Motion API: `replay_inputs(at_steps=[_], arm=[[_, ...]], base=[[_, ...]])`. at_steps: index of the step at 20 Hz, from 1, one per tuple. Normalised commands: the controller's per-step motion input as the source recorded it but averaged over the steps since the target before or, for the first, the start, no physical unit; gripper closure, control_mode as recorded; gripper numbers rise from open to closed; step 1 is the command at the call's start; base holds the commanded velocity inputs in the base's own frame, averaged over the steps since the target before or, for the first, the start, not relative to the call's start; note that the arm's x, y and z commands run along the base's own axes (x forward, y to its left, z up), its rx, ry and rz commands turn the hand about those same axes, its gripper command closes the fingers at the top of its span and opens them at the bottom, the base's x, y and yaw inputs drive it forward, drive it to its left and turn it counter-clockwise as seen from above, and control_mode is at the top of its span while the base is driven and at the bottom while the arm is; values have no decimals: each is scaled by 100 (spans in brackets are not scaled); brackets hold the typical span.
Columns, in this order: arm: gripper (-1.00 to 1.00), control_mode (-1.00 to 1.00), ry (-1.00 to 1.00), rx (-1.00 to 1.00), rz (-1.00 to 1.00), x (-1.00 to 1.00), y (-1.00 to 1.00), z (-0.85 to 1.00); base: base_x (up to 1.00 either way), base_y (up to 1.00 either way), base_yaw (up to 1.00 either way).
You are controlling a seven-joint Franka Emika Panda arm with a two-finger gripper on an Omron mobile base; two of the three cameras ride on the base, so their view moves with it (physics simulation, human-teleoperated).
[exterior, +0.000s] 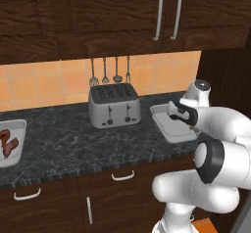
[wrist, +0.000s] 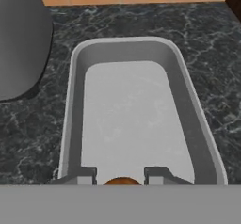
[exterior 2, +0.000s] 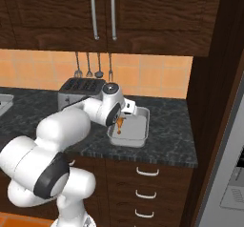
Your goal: Place one potato and one chicken drumstick in each tupperware on the nearby counter, to pack two identical lunches.
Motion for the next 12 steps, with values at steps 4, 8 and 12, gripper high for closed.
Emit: replay_inputs(at_steps=[4,8,12], arm=[[100,-100,0,-1,0,44,0,-25],[100,-100,0,-3,-2,56,0,-18],[100,-100,0,-2,-2,43,0,-23]], base=[[0,0,0],[0,0,0],[0,0,0]])
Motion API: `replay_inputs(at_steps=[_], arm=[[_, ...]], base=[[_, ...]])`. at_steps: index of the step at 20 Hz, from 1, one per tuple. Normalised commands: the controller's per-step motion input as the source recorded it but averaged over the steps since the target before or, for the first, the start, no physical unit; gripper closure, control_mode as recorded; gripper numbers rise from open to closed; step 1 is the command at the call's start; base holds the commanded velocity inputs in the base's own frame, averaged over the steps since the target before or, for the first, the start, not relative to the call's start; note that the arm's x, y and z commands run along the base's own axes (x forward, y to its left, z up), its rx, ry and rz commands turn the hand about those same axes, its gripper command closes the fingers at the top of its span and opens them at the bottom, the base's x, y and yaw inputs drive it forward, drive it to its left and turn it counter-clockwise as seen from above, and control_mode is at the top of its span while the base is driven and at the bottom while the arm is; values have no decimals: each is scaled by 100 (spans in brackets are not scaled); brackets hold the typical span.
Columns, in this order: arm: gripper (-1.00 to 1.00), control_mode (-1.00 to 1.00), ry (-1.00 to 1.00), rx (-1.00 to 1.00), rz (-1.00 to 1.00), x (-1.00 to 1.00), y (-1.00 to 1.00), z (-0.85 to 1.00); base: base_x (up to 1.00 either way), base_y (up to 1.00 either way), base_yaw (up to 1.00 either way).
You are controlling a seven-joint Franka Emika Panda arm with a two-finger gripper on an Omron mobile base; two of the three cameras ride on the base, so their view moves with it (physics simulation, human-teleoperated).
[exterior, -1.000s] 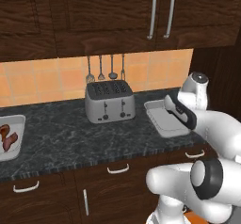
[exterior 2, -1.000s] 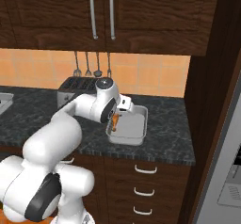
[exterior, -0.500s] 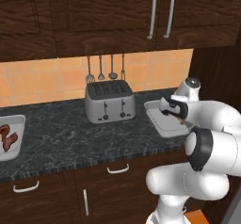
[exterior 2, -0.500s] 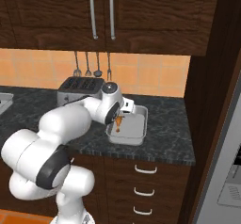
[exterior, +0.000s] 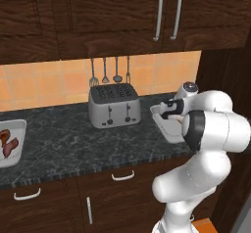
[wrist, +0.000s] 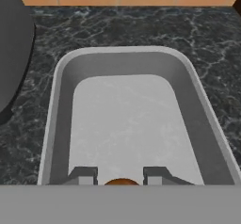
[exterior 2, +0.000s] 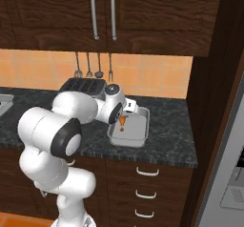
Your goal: Place one potato and one chicken drumstick in each tupperware on the nearby counter, to pack two identical lunches.
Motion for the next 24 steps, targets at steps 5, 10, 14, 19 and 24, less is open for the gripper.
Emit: replay_inputs(at_steps=[5,10,14,19,24], arm=[[-100,-100,0,-3,0,27,0,-30],[-100,-100,0,-2,0,22,-5,-22],[-100,-100,-1,8,0,0,-32,35],[-100,-100,7,22,1,-9,-28,99],[-100,-100,22,4,1,-63,-6,92]], base=[[0,0,0],[0,0,0],[0,0,0],[0,0,0],[0,0,0]])
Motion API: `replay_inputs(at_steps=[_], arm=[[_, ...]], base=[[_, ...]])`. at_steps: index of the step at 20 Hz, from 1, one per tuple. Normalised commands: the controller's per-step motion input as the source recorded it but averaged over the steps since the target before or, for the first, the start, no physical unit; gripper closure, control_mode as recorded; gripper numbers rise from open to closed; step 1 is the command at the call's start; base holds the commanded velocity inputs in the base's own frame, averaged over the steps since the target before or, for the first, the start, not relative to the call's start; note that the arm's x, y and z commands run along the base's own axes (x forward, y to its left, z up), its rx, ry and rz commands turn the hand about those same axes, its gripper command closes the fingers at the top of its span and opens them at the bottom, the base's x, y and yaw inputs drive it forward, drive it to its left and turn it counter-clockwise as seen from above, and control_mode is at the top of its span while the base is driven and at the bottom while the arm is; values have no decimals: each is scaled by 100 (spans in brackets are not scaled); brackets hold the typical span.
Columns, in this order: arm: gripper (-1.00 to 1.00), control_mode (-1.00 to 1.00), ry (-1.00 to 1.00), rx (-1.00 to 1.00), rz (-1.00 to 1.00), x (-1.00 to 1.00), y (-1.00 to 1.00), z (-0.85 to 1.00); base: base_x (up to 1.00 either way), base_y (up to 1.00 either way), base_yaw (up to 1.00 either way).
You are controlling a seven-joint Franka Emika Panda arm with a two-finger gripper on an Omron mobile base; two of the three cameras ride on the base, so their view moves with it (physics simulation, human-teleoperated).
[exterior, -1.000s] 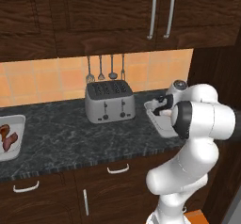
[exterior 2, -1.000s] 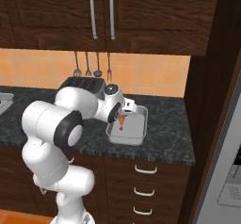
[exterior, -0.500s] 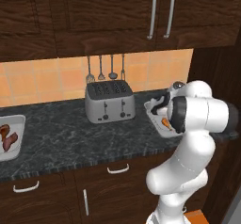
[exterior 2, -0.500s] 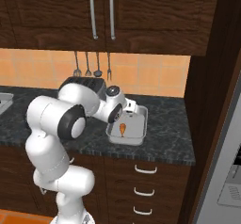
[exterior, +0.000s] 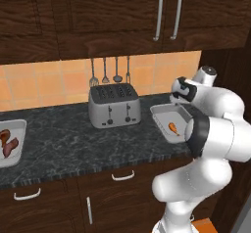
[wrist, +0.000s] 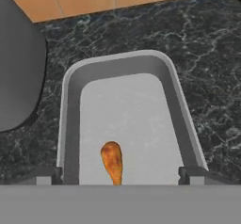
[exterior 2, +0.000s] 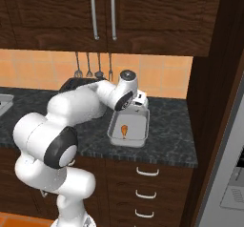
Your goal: Place one potato and one chicken drumstick in each tupperware on the nearby counter, to pack two identical lunches.
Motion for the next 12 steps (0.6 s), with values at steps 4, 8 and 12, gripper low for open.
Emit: replay_inputs(at_steps=[4,8,12], arm=[[-100,-100,33,0,0,-83,0,89],[-100,-100,15,0,3,-100,6,10],[-100,-100,11,0,13,-100,46,6]], base=[[0,0,0],[0,0,0],[0,0,0]])
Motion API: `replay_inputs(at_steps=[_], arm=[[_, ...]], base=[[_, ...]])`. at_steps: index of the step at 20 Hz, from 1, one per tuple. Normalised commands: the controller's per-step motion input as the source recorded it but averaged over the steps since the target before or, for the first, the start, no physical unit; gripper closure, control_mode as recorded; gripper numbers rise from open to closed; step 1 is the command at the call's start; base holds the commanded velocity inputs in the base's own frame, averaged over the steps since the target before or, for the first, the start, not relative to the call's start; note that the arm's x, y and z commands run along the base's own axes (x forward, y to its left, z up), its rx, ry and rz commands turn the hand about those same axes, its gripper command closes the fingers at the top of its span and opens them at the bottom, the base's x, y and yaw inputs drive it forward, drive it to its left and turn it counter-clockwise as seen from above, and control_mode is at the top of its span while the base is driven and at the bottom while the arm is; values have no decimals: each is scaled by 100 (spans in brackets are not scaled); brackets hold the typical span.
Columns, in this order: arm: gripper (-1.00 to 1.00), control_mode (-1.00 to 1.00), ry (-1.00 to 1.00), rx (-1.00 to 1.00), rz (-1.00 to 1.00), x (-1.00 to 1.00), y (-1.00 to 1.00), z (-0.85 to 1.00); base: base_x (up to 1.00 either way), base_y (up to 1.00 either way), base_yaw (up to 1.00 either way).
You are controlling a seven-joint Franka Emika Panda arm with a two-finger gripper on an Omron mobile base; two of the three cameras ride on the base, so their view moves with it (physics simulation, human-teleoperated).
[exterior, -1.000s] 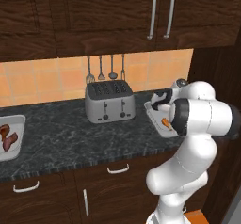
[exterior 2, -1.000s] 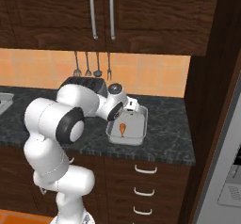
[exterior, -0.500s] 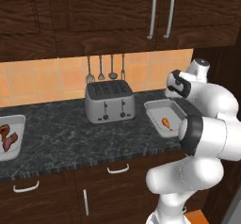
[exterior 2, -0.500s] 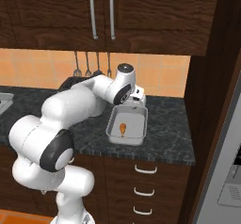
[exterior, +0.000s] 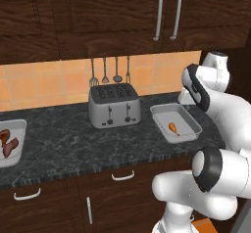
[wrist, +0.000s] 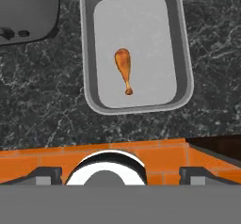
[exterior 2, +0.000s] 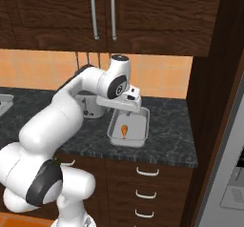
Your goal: Place one potato and one chicken drumstick in each tupperware on the nearby counter, to pack two identical lunches.
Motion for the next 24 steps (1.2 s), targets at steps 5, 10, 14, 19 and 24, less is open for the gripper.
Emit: replay_inputs(at_steps=[5,10,14,19,24], arm=[[-100,-100,-1,0,4,-100,97,18],[-100,-100,-14,0,0,-100,53,82],[-100,-100,-19,0,0,-93,28,78],[-100,-100,-8,0,2,-69,32,51],[-100,-100,-11,-1,2,-57,25,32]], base=[[0,0,0],[0,0,0],[0,0,0],[0,0,0],[0,0,0]])
